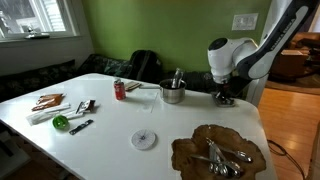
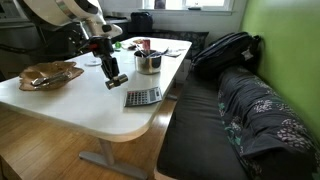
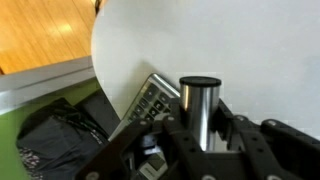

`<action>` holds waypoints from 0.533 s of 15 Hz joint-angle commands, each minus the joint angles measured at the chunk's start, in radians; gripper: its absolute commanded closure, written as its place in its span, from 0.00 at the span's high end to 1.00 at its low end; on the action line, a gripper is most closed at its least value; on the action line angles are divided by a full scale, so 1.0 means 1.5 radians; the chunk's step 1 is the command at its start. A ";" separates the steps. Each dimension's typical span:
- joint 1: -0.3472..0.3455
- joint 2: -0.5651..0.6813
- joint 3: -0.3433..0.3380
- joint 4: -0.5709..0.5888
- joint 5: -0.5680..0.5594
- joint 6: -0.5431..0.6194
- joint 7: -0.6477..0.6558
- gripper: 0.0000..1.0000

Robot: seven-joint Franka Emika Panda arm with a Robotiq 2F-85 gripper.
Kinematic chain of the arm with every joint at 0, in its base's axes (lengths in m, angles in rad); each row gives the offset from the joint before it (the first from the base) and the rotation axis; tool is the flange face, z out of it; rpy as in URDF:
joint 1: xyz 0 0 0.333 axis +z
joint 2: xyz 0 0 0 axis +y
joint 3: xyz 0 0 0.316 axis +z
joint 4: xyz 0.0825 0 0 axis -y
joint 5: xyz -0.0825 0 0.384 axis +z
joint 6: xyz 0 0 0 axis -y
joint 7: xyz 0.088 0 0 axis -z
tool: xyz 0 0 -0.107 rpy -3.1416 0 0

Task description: Remove the silver object from the wooden box

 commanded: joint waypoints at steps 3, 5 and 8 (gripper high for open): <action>-0.047 0.001 0.015 -0.026 0.094 0.213 -0.195 0.11; -0.033 0.016 0.000 0.000 0.054 0.176 -0.141 0.36; -0.019 0.019 -0.013 0.009 0.033 0.164 -0.123 0.11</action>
